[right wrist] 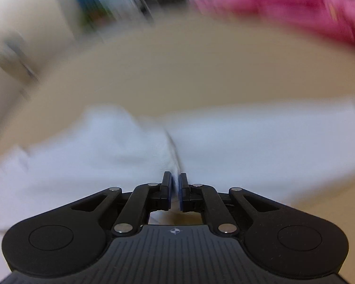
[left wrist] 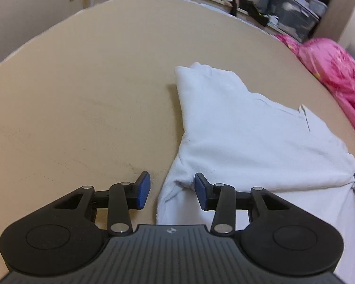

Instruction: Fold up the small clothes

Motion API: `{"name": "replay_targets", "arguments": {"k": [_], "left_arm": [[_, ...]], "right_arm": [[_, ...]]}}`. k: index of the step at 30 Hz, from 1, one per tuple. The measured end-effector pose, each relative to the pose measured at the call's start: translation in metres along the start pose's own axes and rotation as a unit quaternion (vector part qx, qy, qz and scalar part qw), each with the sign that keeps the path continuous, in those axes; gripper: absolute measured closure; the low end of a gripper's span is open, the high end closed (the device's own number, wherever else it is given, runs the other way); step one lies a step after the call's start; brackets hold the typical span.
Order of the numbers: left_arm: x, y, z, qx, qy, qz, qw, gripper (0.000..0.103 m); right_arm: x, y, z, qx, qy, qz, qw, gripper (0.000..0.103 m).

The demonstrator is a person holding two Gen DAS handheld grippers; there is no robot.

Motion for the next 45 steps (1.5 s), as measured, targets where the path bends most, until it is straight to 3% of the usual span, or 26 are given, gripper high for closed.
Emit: {"name": "replay_targets", "arguments": {"k": [2, 4, 6, 7, 9, 11, 13, 15, 17, 23, 35, 42, 45], "left_arm": [[0.002, -0.003, 0.005, -0.014, 0.016, 0.0, 0.9998, 0.06], [0.001, -0.007, 0.007, -0.017, 0.017, 0.005, 0.9997, 0.06], [0.0, -0.014, 0.008, -0.017, 0.016, 0.028, 0.9993, 0.06], [-0.001, -0.018, 0.01, -0.017, 0.018, 0.044, 0.9987, 0.06], [-0.002, -0.028, 0.011, -0.01, 0.018, 0.067, 0.9975, 0.062], [-0.001, -0.028, 0.013, -0.003, 0.021, 0.069, 0.9974, 0.066], [0.001, -0.018, 0.017, -0.018, 0.04, 0.043, 0.9981, 0.072], [0.006, -0.004, 0.02, -0.04, 0.062, 0.005, 0.9973, 0.071], [0.005, -0.005, 0.025, -0.048, 0.077, 0.005, 0.9959, 0.071], [0.002, -0.003, 0.026, -0.044, 0.072, -0.007, 0.9964, 0.067], [0.0, 0.007, 0.029, -0.049, 0.076, -0.01, 0.9959, 0.062], [0.001, 0.01, 0.031, -0.053, 0.079, -0.009, 0.9955, 0.061], [0.001, 0.01, 0.031, -0.053, 0.08, -0.008, 0.9954, 0.06]], "right_arm": [[-0.002, -0.015, 0.001, 0.041, 0.014, 0.03, 0.999, 0.095], [-0.006, -0.041, -0.007, 0.064, -0.002, 0.111, 0.992, 0.092], [-0.006, -0.052, -0.011, 0.013, -0.004, 0.146, 0.989, 0.092], [-0.005, -0.047, -0.015, -0.045, -0.009, 0.132, 0.99, 0.092], [0.0, -0.026, -0.023, -0.09, -0.027, 0.08, 0.992, 0.092], [0.006, 0.001, -0.026, -0.031, -0.048, 0.026, 0.998, 0.093], [0.006, 0.003, -0.019, -0.031, -0.02, 0.035, 0.999, 0.092], [0.006, -0.006, -0.02, -0.042, -0.023, 0.054, 0.997, 0.088], [0.012, 0.003, -0.019, -0.004, -0.059, 0.028, 0.998, 0.088], [-0.004, -0.03, 0.036, 0.005, 0.046, 0.087, 0.995, 0.078], [-0.007, -0.036, 0.171, 0.076, 0.158, 0.1, 0.979, 0.074], [0.003, -0.042, 0.251, 0.083, 0.269, 0.117, 0.952, 0.072], [0.013, -0.047, 0.279, 0.052, 0.327, 0.141, 0.933, 0.073]]}}
Point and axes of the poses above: each gripper's, at about its wrist camera, not at the fingertips, and y roughly the way its jaws point, z to its right, x to its underside, the point moved 2 cm from there along y, roughly the way its jaws point, and after that the axes turned 8 degrees about -z, right-handed, at the moved point
